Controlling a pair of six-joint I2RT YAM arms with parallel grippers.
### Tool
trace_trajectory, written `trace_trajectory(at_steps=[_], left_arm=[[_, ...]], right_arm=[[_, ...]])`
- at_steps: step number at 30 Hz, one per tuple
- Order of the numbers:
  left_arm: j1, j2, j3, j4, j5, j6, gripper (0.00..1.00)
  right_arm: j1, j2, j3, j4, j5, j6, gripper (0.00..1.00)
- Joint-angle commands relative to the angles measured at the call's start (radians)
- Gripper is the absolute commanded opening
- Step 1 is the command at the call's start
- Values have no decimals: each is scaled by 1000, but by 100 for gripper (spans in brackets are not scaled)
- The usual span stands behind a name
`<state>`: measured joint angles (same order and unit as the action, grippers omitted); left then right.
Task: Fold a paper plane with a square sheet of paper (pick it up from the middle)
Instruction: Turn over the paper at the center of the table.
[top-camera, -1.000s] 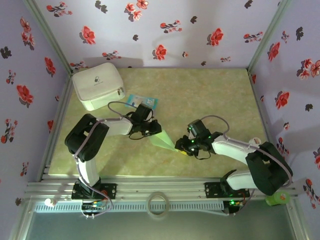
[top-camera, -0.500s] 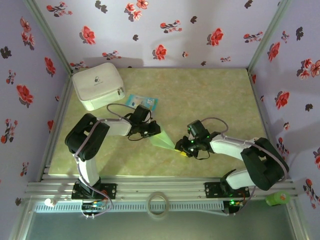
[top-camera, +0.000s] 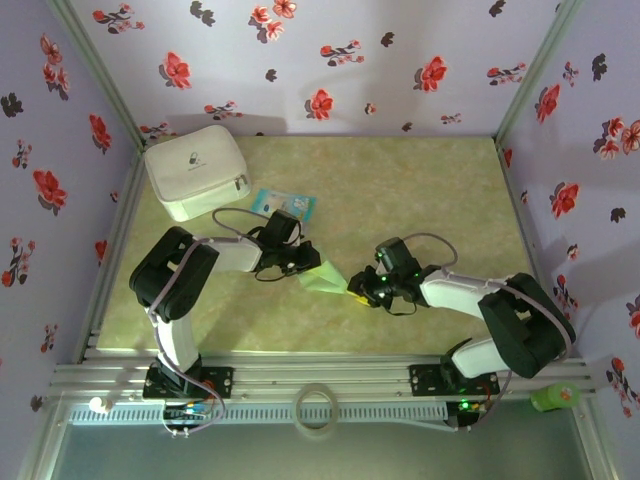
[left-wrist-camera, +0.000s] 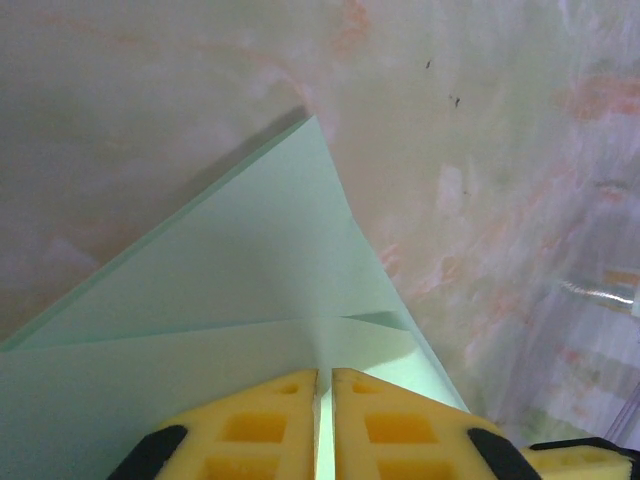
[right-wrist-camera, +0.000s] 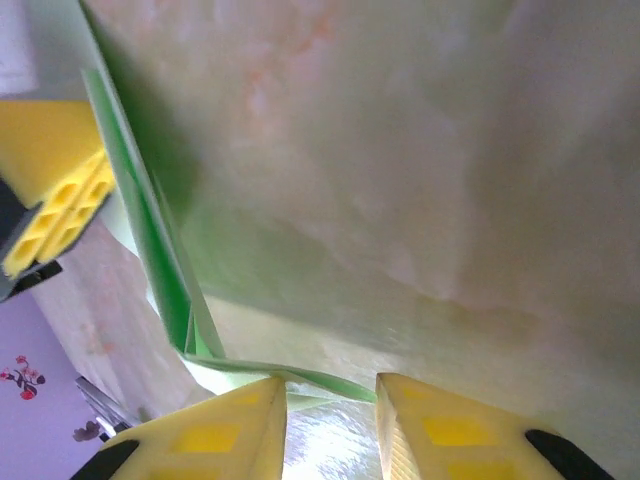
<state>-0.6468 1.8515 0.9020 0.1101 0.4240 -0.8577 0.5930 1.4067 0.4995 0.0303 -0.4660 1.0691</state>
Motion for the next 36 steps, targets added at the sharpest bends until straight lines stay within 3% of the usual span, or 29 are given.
trace_trajectory(at_steps=[1, 20, 28, 36], left_arm=[[13, 24, -20, -55, -16, 1, 12], [26, 29, -14, -36, -4, -25, 12], [30, 32, -8, -34, -1, -33, 12], [30, 27, -13, -43, -1, -27, 12]], right_arm=[[-9, 12, -7, 46, 21, 15, 29], [-30, -71, -99, 196, -39, -19, 45], [-37, -102, -125, 207, -44, -29, 47], [-41, -17, -114, 310, -86, -1, 46]])
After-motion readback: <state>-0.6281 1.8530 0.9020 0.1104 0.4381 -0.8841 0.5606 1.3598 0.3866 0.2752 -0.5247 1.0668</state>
